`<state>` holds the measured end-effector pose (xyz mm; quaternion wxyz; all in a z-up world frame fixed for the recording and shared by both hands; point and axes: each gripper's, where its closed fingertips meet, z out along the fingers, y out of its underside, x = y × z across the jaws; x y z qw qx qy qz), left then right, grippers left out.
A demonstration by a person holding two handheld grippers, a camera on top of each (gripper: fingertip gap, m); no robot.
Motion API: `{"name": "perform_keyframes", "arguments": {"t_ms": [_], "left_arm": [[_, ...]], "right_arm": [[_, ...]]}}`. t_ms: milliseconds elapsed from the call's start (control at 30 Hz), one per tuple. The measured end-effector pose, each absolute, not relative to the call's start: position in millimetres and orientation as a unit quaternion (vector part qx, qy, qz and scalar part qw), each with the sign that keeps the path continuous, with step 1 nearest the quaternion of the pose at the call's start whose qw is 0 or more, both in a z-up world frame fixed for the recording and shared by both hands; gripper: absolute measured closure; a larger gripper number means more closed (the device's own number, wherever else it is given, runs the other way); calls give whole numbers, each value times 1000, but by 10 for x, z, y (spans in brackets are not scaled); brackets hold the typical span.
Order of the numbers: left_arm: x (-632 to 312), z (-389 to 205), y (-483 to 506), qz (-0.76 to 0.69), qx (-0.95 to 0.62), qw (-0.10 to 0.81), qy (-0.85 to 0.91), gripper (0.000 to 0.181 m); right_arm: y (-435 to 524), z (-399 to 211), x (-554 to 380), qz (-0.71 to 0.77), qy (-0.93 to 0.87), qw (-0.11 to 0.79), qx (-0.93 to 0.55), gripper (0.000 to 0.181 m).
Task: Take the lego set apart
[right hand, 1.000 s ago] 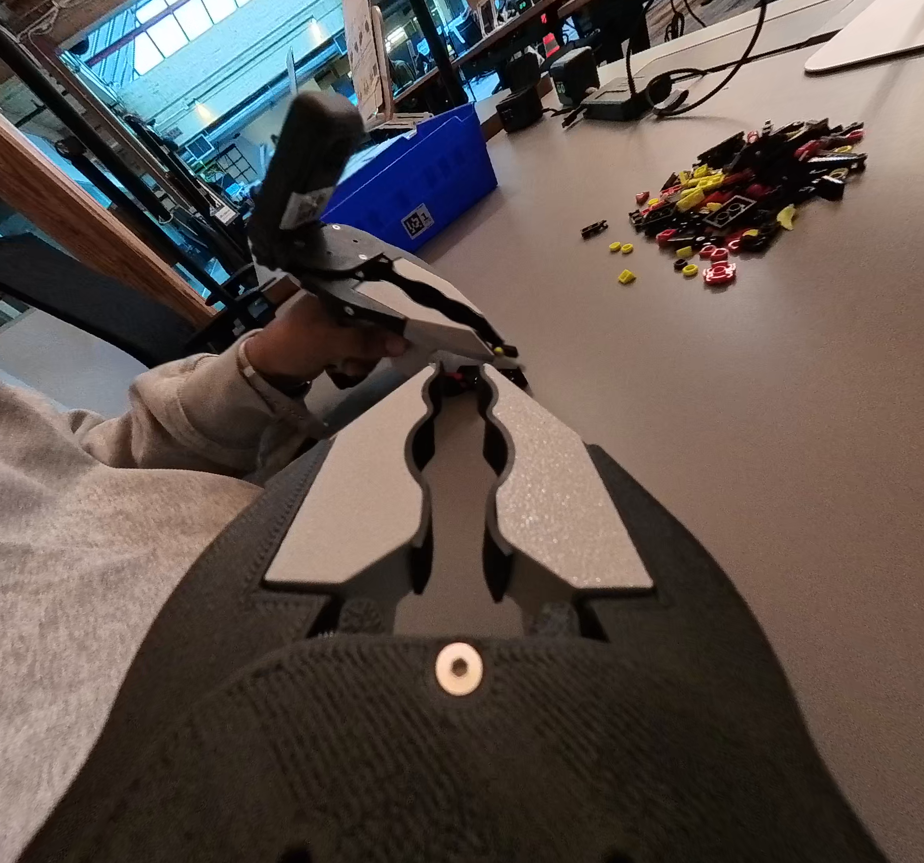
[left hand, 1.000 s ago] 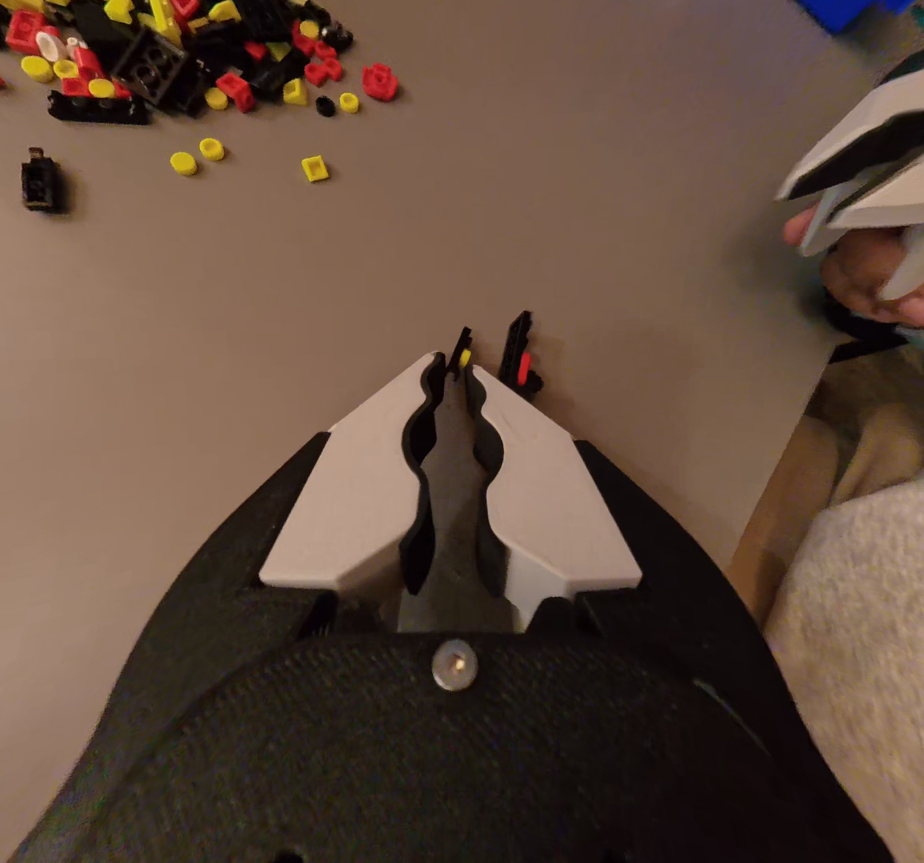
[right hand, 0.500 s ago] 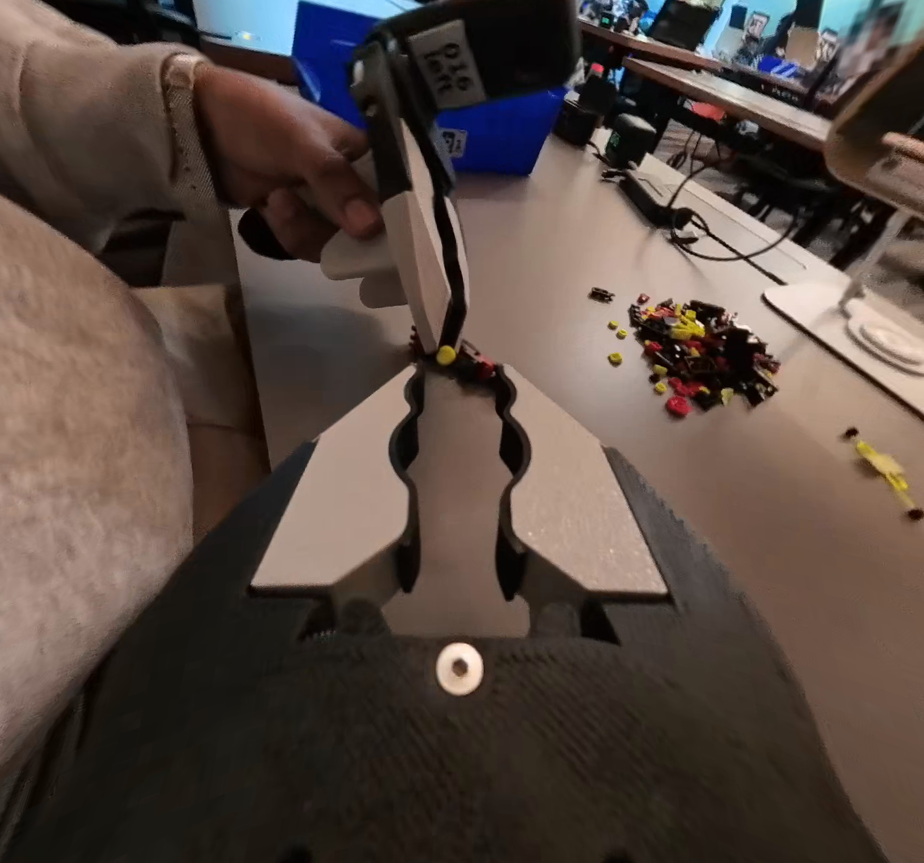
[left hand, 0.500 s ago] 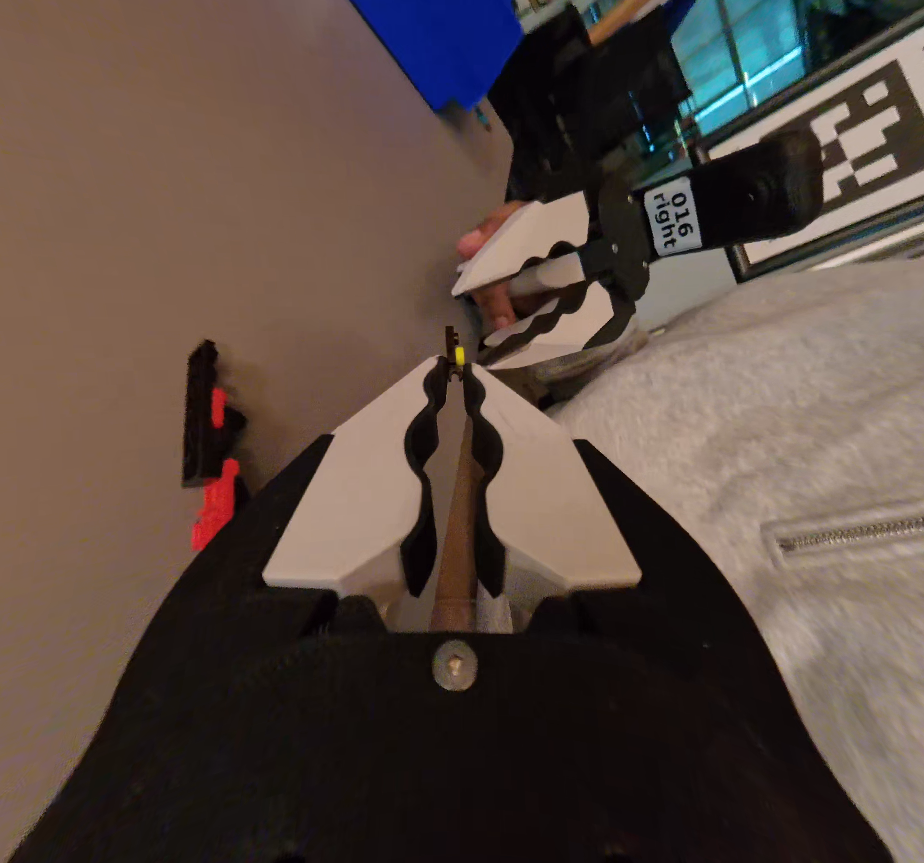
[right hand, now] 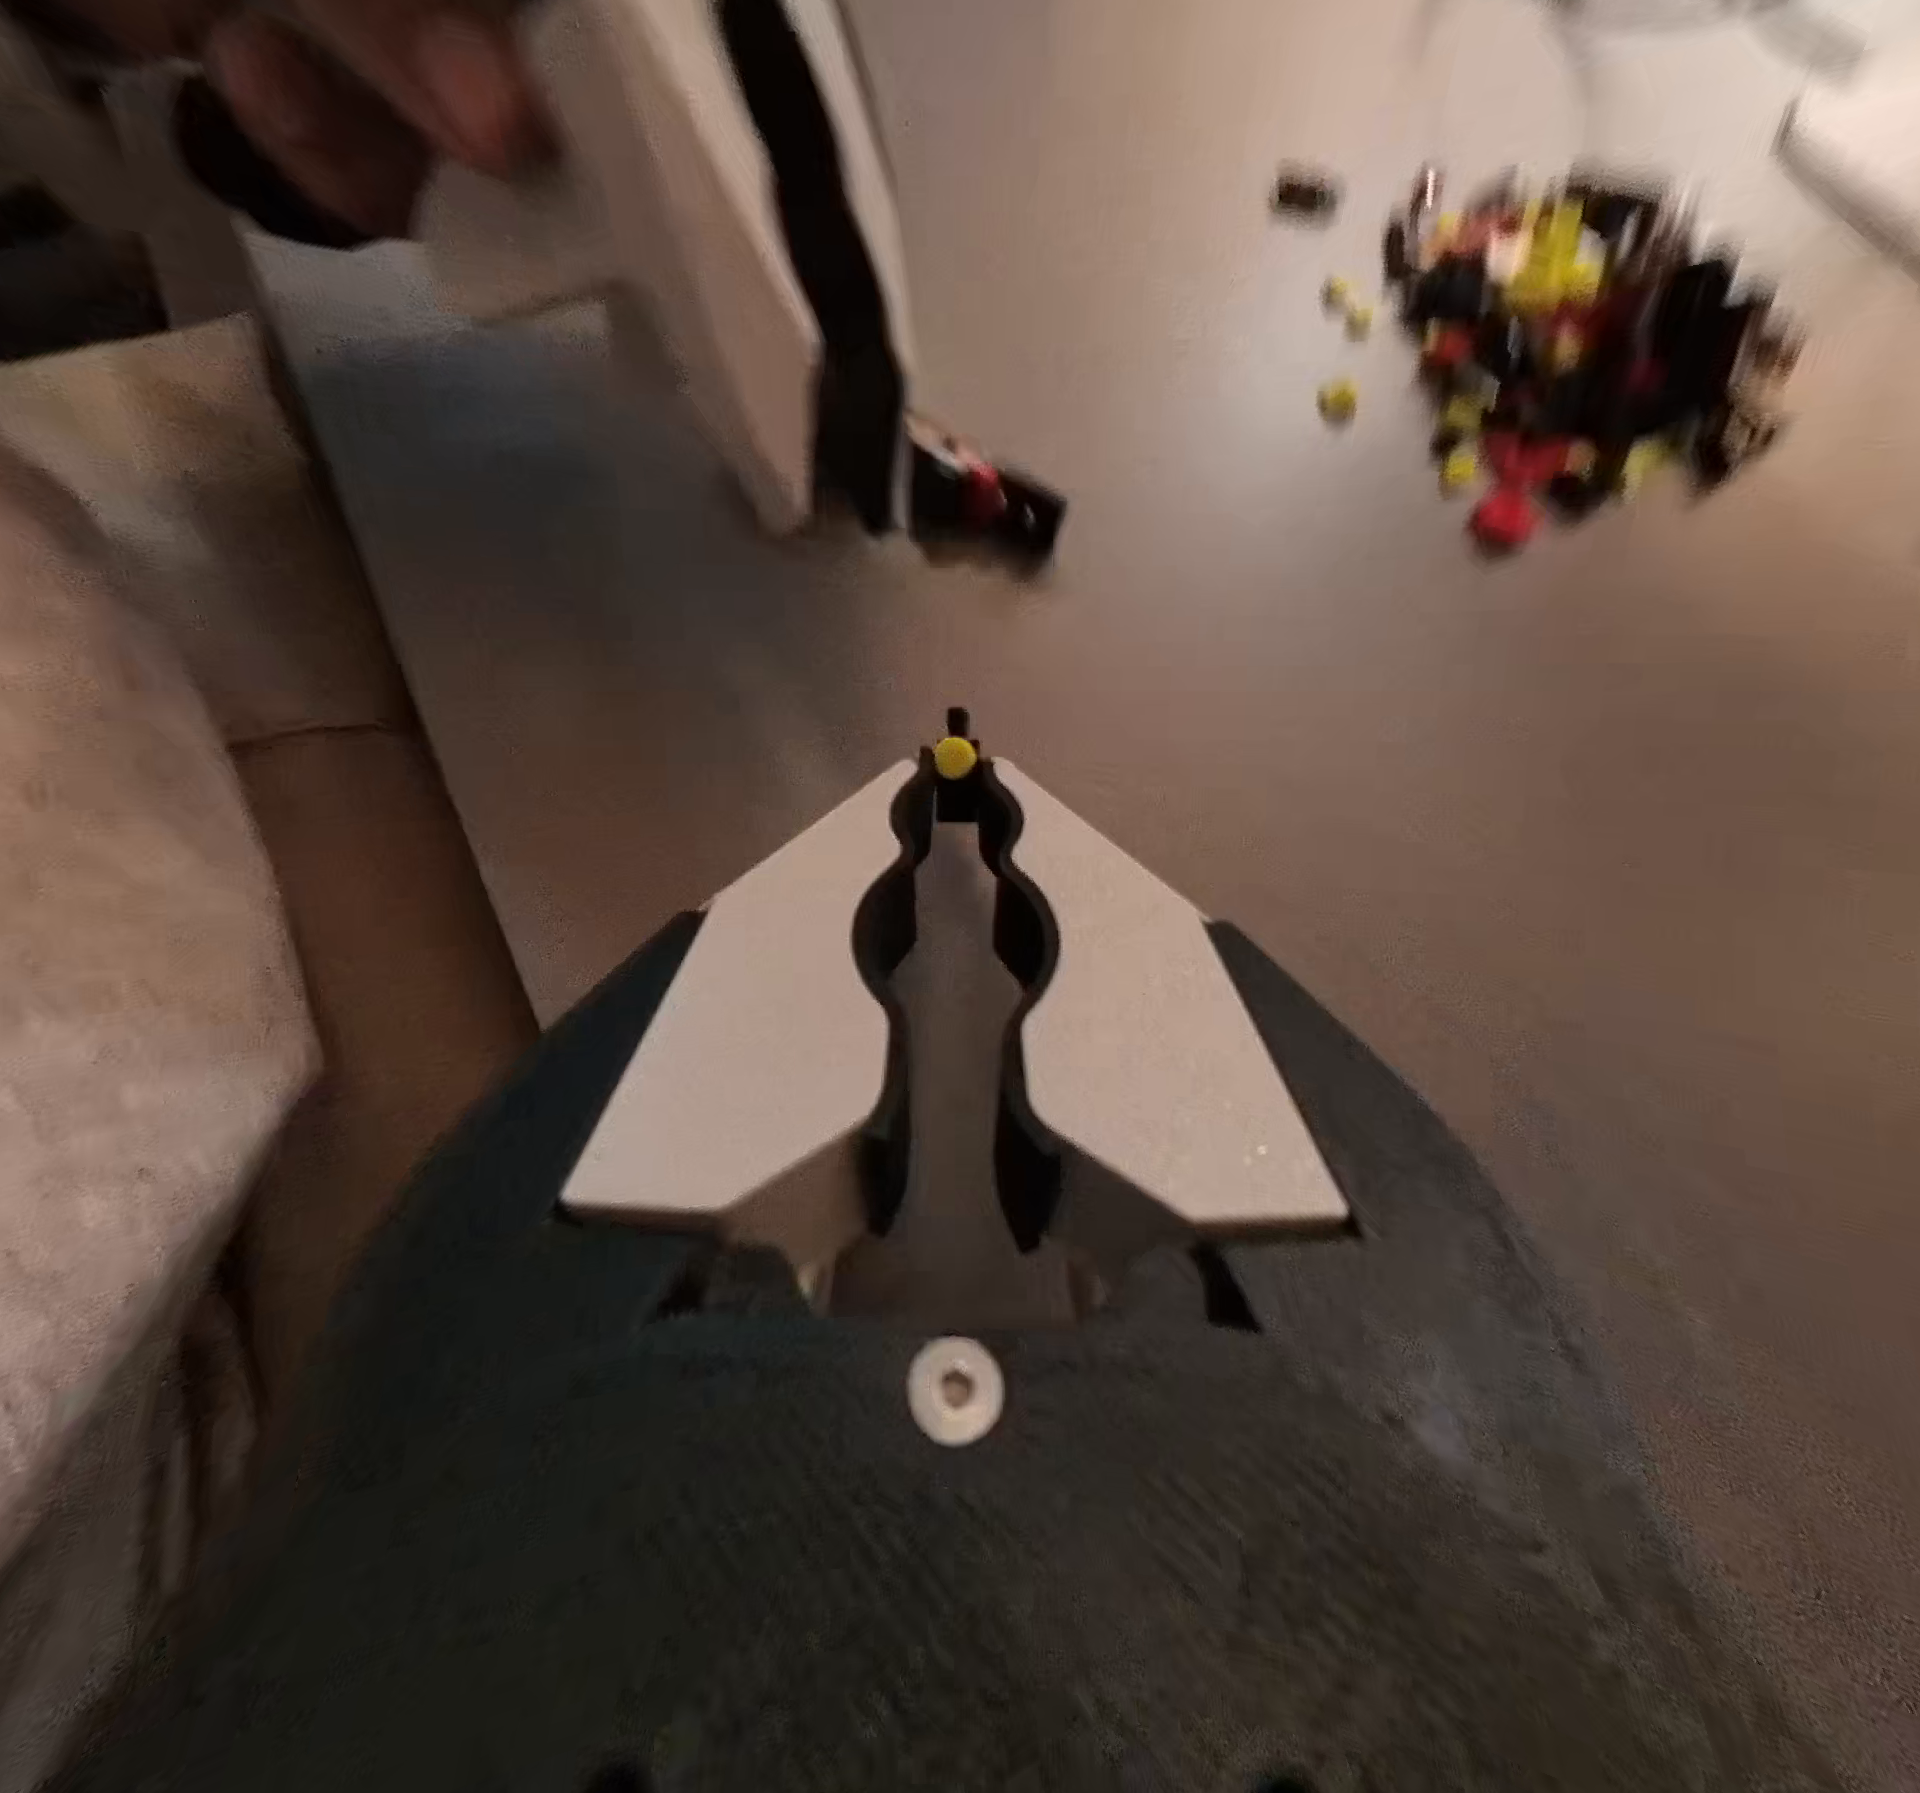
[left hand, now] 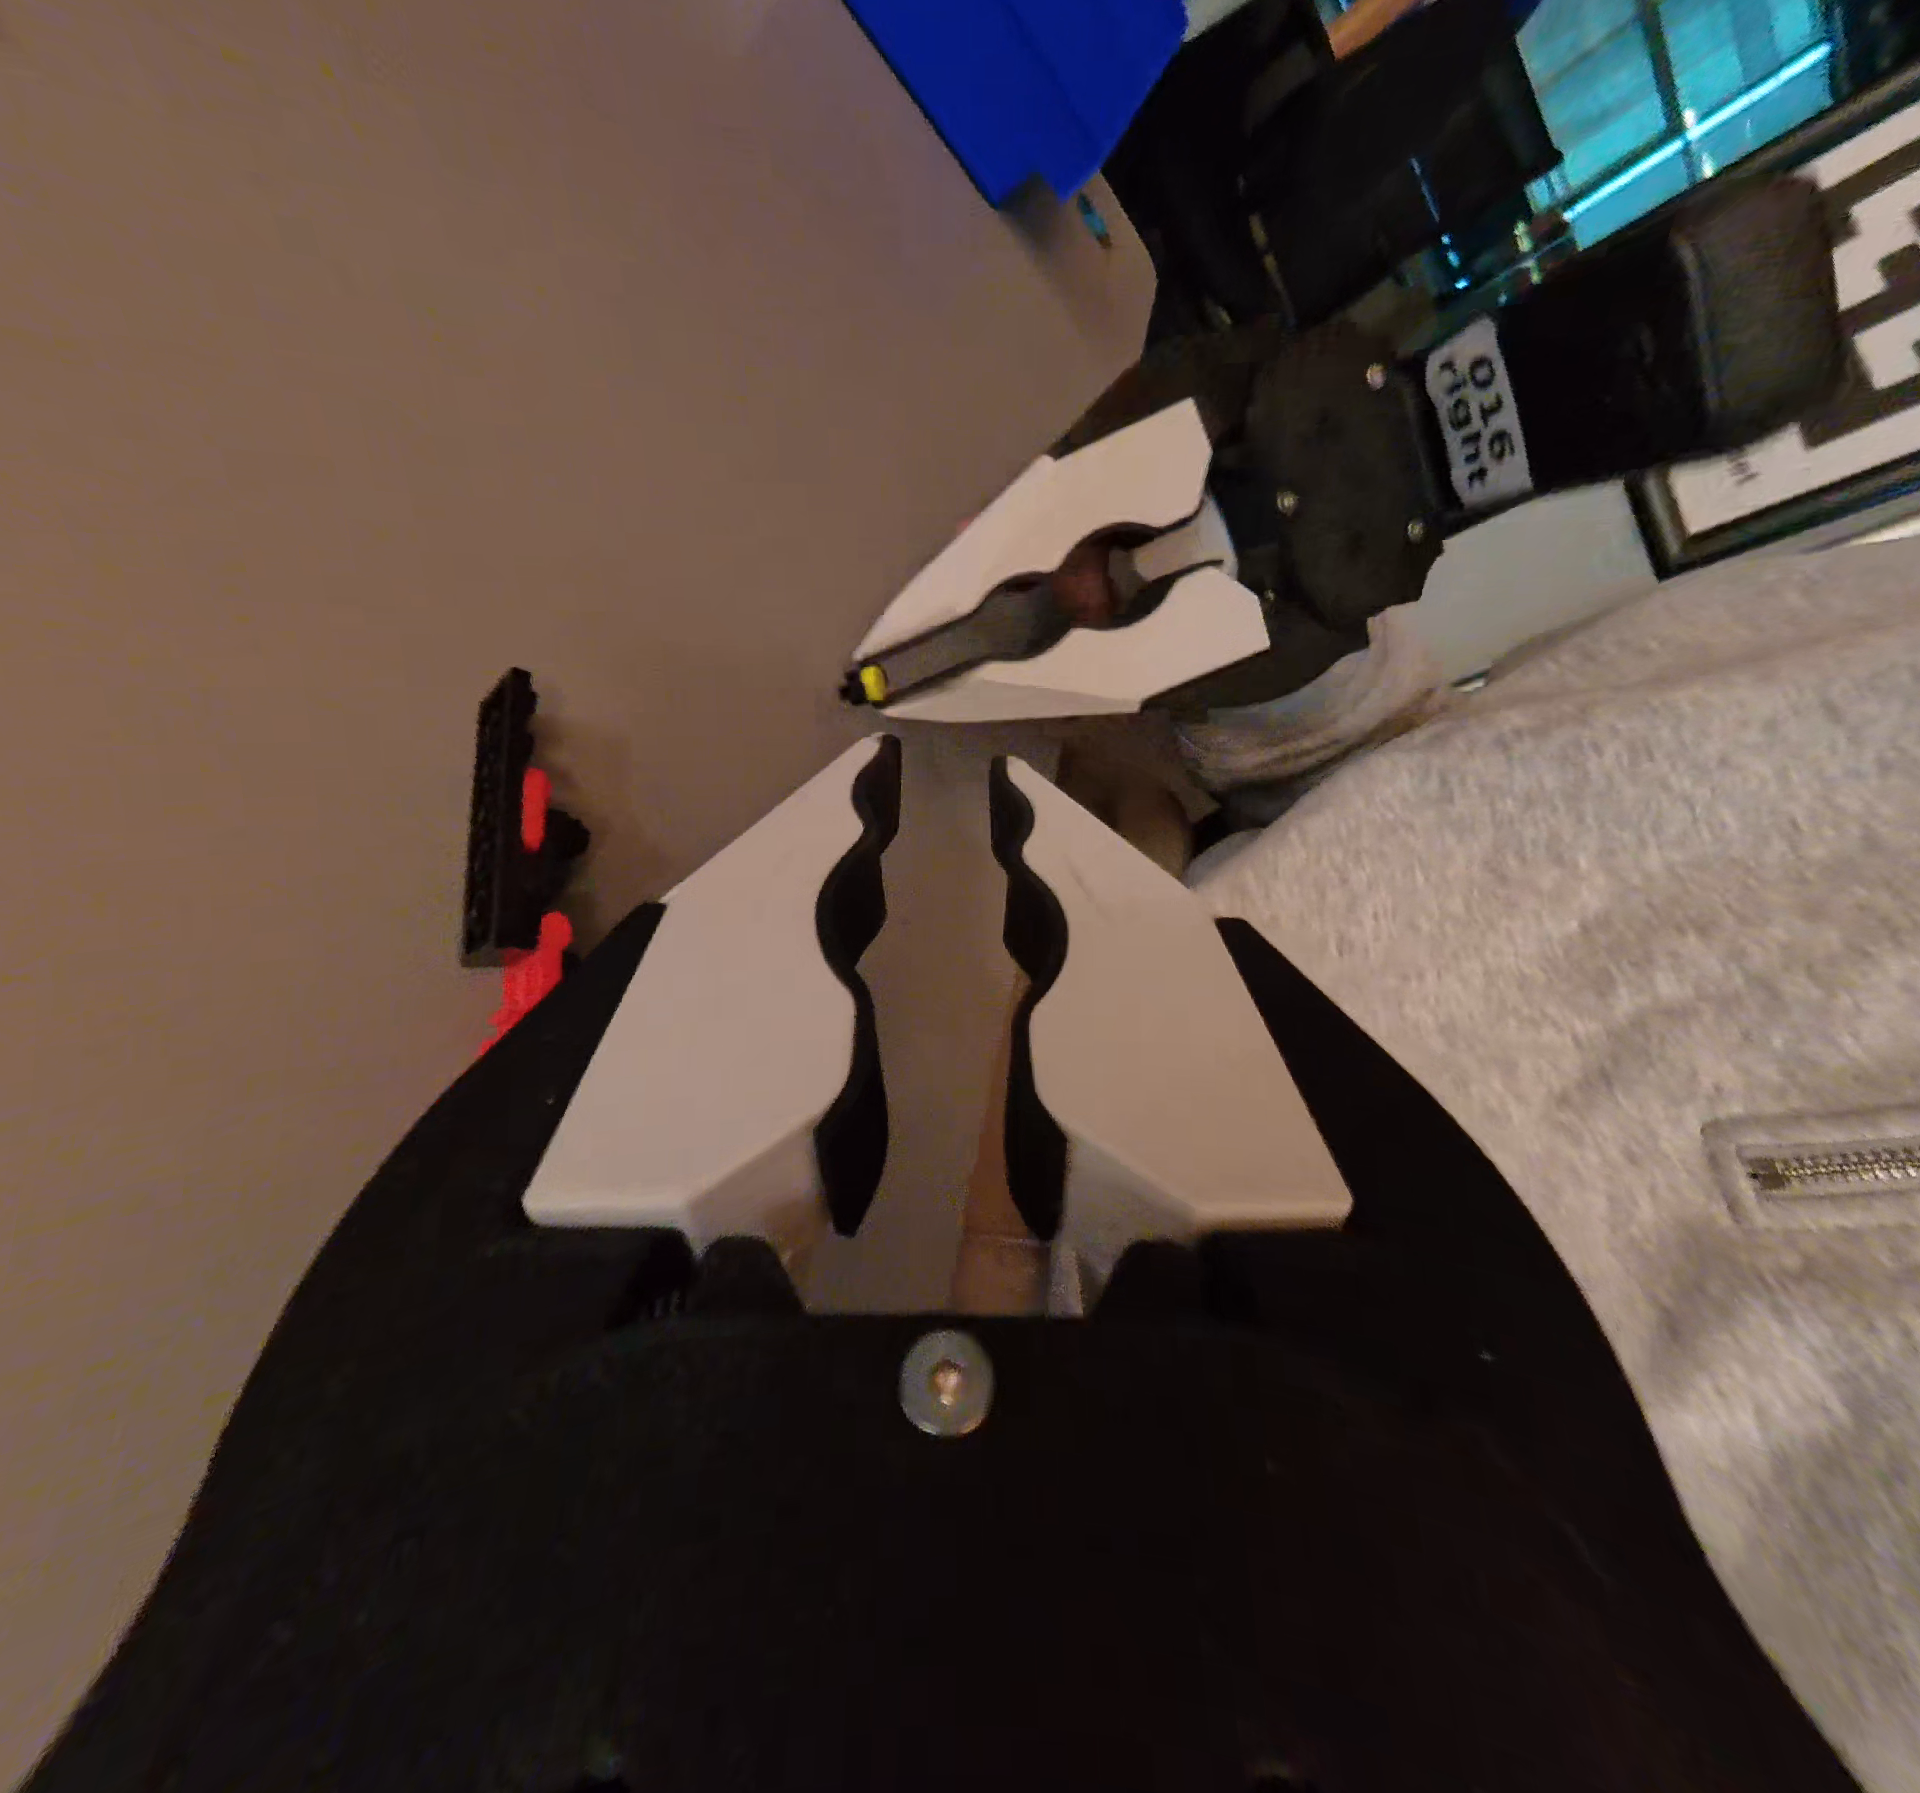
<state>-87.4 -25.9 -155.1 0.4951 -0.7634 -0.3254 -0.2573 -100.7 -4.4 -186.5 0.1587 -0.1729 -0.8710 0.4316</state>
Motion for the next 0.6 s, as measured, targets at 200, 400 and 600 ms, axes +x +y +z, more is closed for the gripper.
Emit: {"name": "perform_keyframes", "arguments": {"t_ms": [200,400,600], "left_arm": [[-806,-1654,-223,-230,-779,489,-317,169],[-753,-1712,-192,-226,-788,481,-312,170],[-734,-1761,-157,-211,-798,472,-309,170]], "right_arm": [[82,-1985,-1130,414,-849,110,-310,168],[54,-2054,-1030,403,-857,66,-314,162],[74,-2040,-962,406,-848,18,-340,159]]}}
